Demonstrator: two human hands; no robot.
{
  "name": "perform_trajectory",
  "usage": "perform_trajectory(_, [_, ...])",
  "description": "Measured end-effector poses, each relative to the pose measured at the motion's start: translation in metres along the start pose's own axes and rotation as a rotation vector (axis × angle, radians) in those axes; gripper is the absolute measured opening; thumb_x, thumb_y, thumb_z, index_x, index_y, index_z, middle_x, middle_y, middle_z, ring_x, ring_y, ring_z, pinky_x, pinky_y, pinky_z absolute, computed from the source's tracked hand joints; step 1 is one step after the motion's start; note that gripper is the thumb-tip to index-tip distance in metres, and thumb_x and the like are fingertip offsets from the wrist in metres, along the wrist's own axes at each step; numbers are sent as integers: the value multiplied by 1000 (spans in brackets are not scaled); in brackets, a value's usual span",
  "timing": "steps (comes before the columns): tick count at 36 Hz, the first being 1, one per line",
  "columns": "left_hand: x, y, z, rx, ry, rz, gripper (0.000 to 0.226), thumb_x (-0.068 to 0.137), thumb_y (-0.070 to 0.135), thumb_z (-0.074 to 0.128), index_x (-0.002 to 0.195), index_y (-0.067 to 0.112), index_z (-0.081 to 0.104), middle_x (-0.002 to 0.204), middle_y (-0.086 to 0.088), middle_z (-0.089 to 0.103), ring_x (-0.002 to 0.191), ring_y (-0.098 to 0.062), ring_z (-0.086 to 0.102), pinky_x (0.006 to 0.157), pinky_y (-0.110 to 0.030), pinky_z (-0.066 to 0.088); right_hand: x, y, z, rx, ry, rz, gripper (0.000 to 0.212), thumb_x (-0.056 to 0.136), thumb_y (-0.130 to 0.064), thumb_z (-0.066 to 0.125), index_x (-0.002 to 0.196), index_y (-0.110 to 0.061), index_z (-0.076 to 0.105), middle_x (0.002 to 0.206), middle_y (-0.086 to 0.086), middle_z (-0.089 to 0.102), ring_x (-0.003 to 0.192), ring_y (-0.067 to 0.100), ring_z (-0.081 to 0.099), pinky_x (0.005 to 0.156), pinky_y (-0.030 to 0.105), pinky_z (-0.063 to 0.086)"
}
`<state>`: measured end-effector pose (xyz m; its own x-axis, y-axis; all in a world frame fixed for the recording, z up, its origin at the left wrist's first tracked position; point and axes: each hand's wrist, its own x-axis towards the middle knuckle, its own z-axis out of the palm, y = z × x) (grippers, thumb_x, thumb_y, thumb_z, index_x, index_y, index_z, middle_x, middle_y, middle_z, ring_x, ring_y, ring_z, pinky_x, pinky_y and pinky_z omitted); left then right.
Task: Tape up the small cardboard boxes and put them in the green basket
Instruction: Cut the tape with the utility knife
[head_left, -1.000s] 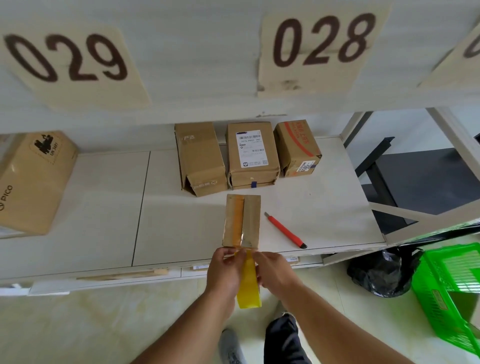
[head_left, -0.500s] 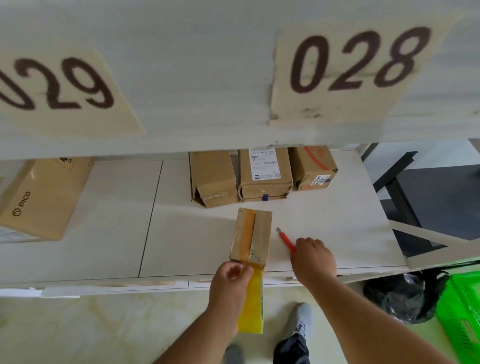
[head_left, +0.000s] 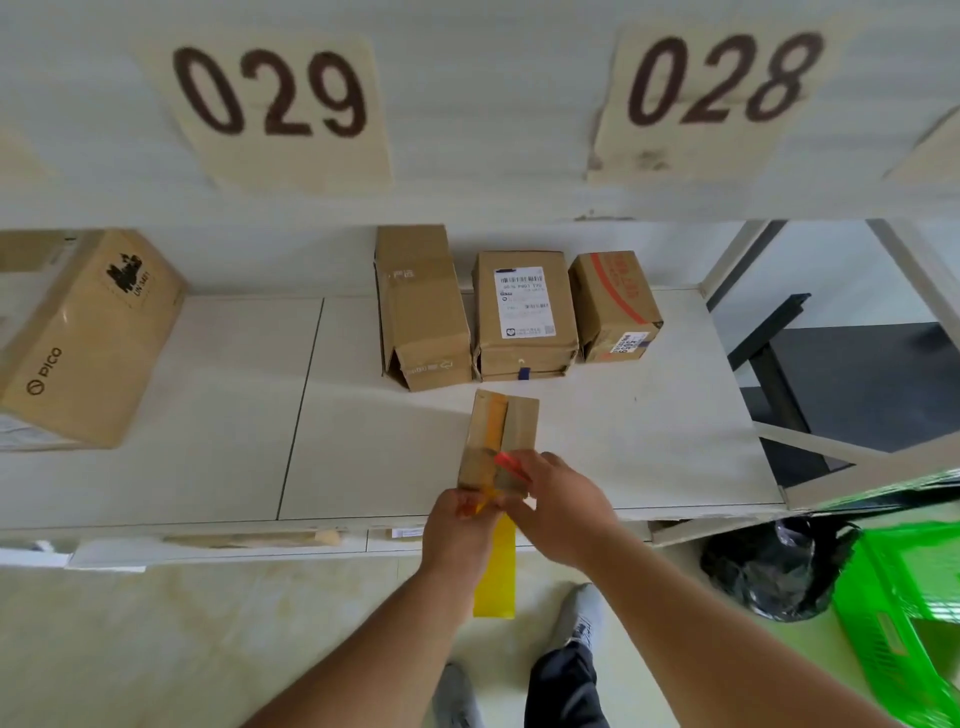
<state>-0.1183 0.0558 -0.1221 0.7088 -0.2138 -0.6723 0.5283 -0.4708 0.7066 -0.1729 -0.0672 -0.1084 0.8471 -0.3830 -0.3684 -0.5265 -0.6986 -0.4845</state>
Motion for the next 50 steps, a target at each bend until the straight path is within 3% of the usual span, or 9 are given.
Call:
perform_trajectory(3, [2, -6, -6, 85, 33, 27, 19, 87, 37, 71, 96, 21, 64, 95, 0, 67, 90, -20, 64, 81, -36, 51, 8, 8, 2, -46, 16, -12, 34, 101, -49, 49, 134, -42, 51, 104, -7, 59, 95, 20, 63, 78, 34, 55])
perform_trajectory(11, [9, -13, -11, 287, 32, 99, 19, 93, 28, 63, 110, 19, 59, 99, 8, 59, 92, -15, 56, 78, -27, 40, 14, 11, 0, -39, 0, -12, 34, 101, -51, 48, 134, -46, 55, 108, -10, 63, 100, 19, 63, 82, 32, 54])
perform_trajectory(15, [14, -12, -10, 451, -8, 142, 27, 97, 25, 53, 122, 22, 63, 121, 3, 64, 104, -16, 58, 82, -22, 37, 13, 10, -1, -49, 18, -13, 34, 101, -53, 49, 134, -48, 55, 107, -11, 64, 99, 17, 63, 80, 32, 54])
perform_trajectory(21, [12, -9, -7, 472, -31, 173, 27, 102, 27, 45, 114, 18, 66, 108, 3, 65, 91, -12, 53, 79, -23, 37, 12, 11, -2, -31, 34, 4, 35, 99, -54, 52, 134, -49, 55, 109, -12, 66, 101, 16, 64, 83, 34, 56])
perform_trajectory(31, [12, -17, -9, 179, 36, 148, 8, 92, 33, 65, 86, 29, 66, 89, 16, 64, 88, -9, 61, 77, -26, 44, 5, 2, -7, 26, -19, -15, 37, 102, -43, 49, 139, -41, 52, 116, -5, 66, 106, 19, 62, 88, 37, 54])
perform_trajectory(34, [12, -17, -7, 184, 33, 154, 7, 93, 34, 64, 90, 28, 64, 89, 18, 62, 87, -8, 60, 76, -25, 43, -6, 2, -12, 23, 14, -25, 36, 106, -29, 39, 140, -29, 50, 113, 0, 65, 99, 20, 60, 84, 36, 51])
perform_trajectory(38, [13, -18, -6, 200, 43, 129, 12, 94, 38, 63, 97, 27, 64, 91, 15, 60, 89, -10, 59, 79, -27, 45, -28, 7, -15, -114, -22, -56, 39, 109, -27, 33, 148, -30, 37, 112, 1, 66, 87, 20, 62, 73, 35, 52])
perform_trajectory(44, [14, -18, -4, 172, 47, 91, 15, 94, 37, 63, 102, 25, 64, 103, 9, 63, 97, -16, 62, 83, -29, 48, -49, 20, -12, -354, -63, -120, 31, 110, -33, 32, 135, -26, 48, 106, -3, 68, 86, 25, 67, 70, 36, 53])
perform_trajectory(50, [14, -18, -3, 181, 71, 70, 13, 92, 36, 63, 102, 28, 62, 103, 8, 64, 96, -17, 63, 88, -34, 53, -45, 16, 1, -484, -35, -164, 23, 99, -17, 57, 122, -20, 59, 86, -1, 65, 69, 26, 66, 51, 32, 40])
